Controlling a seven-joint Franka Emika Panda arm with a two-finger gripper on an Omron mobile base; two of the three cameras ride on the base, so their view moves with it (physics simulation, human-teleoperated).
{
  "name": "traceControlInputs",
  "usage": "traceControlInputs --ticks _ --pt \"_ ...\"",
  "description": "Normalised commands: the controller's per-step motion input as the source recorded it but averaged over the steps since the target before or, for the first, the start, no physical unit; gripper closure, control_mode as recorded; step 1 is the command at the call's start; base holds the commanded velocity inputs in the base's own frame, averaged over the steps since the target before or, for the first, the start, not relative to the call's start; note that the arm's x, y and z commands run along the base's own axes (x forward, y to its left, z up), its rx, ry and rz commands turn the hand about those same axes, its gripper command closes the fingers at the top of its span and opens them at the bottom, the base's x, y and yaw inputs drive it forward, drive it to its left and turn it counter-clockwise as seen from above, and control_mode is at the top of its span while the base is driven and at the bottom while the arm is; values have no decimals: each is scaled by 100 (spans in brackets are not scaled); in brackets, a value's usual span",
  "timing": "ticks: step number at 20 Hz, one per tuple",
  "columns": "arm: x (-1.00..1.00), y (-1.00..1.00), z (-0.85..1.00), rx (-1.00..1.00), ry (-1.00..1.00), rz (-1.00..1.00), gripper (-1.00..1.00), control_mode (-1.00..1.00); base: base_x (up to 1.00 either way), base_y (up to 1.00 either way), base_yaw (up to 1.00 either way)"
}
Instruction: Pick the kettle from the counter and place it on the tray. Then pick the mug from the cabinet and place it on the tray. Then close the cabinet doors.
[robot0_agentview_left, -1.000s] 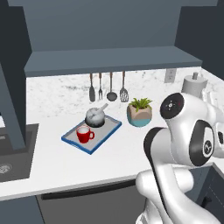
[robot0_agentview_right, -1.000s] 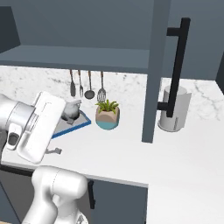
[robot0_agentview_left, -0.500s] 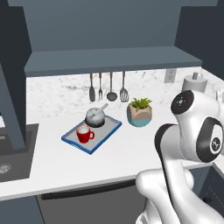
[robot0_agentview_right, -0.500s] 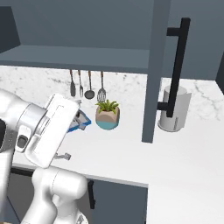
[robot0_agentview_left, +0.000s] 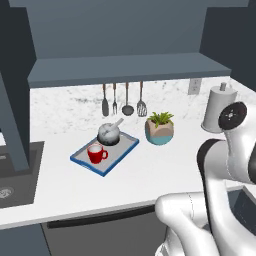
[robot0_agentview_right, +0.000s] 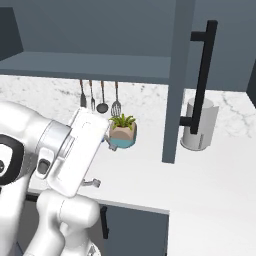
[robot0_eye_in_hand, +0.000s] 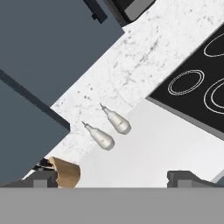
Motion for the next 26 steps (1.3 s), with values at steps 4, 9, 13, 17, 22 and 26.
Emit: traceControlInputs --ticks 4,9,13,17,22,26 --pt "-19 -38 10 -2 -15 0 -100 -100 0 0 0" --pt "-17 -37 15 -7 -25 0 -100 -100 0 0 0" --pt "-3 -47 14 -3 -25 0 -100 -100 0 0 0" --pt "0 -51 18 0 -7 0 -100 -100 0 0 0" --pt "0 -38 17 0 -9 7 -100 -100 0 0 0" --pt "4 -33 22 7 0 4 -100 -100 0 0 0"
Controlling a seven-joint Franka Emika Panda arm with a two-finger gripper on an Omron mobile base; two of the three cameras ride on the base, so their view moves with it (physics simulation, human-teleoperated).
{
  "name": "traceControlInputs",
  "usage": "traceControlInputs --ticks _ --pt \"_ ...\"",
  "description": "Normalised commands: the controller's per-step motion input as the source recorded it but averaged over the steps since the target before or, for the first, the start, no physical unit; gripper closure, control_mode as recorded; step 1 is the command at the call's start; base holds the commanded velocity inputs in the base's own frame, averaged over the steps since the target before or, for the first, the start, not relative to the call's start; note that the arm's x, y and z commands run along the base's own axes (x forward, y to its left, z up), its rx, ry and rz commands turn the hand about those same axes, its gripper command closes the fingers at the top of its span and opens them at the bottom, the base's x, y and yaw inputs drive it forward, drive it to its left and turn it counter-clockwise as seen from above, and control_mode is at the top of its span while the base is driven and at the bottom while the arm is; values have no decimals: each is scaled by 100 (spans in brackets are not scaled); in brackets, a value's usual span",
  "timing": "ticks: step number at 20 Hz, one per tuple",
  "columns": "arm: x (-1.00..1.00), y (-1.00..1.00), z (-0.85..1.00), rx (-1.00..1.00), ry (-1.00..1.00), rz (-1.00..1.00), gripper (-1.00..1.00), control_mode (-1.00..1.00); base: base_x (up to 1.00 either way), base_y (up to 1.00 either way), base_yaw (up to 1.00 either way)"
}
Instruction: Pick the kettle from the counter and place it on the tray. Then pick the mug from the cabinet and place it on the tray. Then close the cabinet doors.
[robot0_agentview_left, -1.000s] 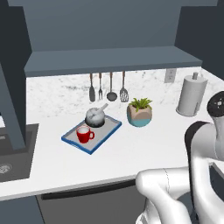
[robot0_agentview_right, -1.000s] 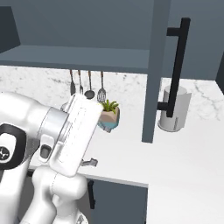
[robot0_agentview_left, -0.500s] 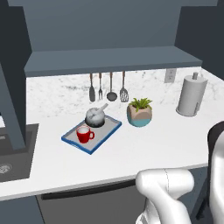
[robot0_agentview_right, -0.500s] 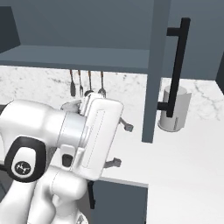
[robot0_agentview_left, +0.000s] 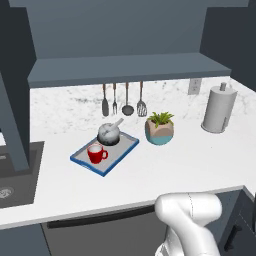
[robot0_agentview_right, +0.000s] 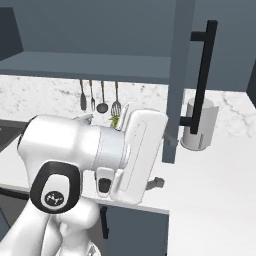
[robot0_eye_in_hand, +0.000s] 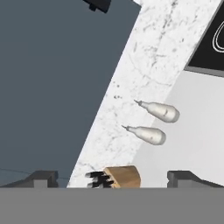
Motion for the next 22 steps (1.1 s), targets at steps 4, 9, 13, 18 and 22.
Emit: traceControlInputs --ticks 4,9,13,18,22 --pt "12 -39 16 9 0 5 -100 -100 0 0 0" --pt "17 -42 4 4 0 9 -100 -100 0 0 0" --pt "36 -37 -4 0 5 11 -100 -100 0 0 0" --pt "37 -4 -8 0 5 8 -100 -100 0 0 0" --pt "19 0 -1 0 0 11 -100 -100 0 0 0"
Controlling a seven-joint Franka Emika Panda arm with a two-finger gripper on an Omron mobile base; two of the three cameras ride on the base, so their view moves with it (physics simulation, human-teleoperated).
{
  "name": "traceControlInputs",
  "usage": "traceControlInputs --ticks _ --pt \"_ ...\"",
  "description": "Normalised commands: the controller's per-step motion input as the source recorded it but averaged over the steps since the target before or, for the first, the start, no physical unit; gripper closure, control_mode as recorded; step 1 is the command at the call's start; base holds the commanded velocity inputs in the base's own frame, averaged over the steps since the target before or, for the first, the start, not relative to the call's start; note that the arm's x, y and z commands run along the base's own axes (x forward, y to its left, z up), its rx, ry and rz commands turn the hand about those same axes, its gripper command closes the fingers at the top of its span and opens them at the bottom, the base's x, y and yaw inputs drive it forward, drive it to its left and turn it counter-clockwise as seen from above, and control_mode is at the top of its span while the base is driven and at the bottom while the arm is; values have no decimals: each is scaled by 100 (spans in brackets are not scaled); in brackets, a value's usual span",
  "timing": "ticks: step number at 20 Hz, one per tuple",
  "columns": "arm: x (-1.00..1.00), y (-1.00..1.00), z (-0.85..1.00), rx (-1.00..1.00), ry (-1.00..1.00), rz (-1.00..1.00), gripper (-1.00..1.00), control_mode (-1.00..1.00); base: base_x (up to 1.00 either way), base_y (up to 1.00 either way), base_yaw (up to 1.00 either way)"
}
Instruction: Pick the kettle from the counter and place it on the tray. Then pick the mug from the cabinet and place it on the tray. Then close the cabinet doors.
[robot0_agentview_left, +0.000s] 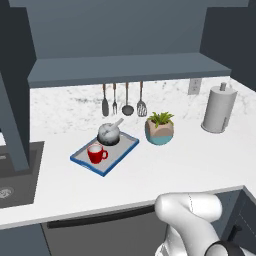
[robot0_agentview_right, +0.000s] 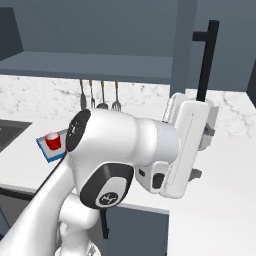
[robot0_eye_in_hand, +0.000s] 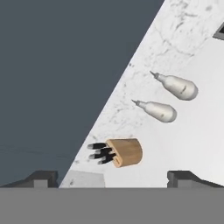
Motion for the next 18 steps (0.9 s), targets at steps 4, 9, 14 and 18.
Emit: traceControlInputs --ticks 4,9,14,18 --pt "24 0 0 0 0 11 -100 -100 0 0 0" --pt "55 1 -1 0 11 16 -100 -100 0 0 0" --pt "64 16 -10 0 28 28 -100 -100 0 0 0" --pt "59 45 -10 0 26 35 -100 -100 0 0 0"
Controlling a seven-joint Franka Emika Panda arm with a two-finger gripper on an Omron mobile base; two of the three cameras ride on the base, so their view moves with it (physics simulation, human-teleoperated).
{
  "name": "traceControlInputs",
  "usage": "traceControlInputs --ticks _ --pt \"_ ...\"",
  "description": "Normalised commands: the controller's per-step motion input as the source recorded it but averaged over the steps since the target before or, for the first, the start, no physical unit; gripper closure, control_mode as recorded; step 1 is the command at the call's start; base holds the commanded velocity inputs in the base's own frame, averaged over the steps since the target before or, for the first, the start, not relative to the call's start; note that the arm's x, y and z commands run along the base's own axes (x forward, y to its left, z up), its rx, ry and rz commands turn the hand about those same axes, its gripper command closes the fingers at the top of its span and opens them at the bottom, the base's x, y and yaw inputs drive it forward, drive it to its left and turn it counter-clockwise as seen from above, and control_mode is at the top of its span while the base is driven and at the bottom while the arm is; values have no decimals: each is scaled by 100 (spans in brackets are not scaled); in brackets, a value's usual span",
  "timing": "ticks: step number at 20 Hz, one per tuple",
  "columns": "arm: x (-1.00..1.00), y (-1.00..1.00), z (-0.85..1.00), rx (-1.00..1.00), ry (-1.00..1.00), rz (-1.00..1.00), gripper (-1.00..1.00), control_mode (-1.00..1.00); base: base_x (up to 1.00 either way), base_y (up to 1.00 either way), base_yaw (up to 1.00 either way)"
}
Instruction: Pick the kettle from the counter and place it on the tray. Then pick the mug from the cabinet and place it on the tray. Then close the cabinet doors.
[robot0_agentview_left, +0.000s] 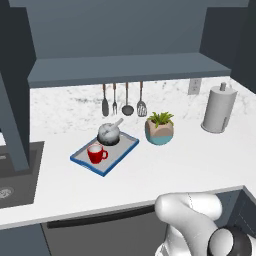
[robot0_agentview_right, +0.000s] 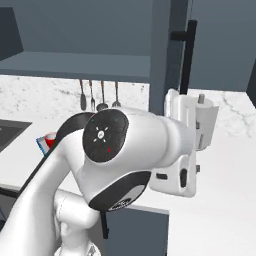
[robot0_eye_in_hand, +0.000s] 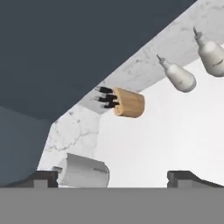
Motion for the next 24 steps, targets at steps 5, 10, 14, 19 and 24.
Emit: traceControlInputs --ticks 5,10,14,19,24 --pt "54 63 -22 -4 24 32 -100 -100 0 0 0" --pt "56 65 -24 -8 22 30 -100 -100 0 0 0" --pt "59 70 -44 -20 14 27 -100 -100 0 0 0" --pt "68 71 -64 -27 2 26 -100 -100 0 0 0" --pt "82 73 -73 -28 -4 22 -100 -100 0 0 0"
